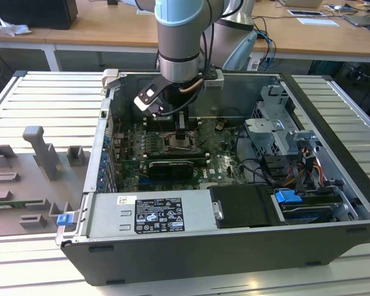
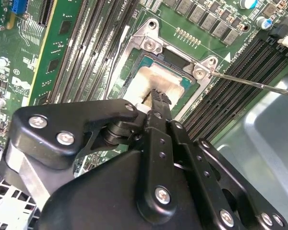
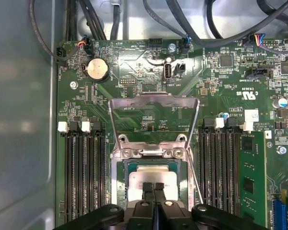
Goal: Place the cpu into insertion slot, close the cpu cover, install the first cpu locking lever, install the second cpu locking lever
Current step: 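Place the cpu into insertion slot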
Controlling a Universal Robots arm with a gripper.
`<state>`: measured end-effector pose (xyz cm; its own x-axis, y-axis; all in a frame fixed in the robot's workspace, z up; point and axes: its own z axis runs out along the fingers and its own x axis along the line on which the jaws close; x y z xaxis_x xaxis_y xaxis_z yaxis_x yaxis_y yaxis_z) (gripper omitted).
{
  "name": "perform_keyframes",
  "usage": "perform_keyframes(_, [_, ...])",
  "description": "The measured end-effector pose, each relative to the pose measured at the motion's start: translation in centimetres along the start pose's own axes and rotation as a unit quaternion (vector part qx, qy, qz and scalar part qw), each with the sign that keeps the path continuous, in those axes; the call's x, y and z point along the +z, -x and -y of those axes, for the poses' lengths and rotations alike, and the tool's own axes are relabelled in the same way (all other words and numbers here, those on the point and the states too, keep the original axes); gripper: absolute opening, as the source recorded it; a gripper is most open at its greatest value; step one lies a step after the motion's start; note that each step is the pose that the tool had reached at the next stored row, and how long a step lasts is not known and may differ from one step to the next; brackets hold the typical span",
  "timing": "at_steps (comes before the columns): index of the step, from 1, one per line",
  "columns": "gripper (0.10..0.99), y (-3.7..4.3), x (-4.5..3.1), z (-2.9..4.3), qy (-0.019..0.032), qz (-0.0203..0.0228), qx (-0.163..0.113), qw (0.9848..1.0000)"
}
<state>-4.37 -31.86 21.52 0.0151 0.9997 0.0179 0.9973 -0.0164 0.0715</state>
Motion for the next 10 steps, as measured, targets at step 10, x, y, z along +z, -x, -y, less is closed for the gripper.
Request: perform_keyframes(10, [0.106,0.00,-0.19,-0.01,-0.0001,0.0001,0.000,1.0000])
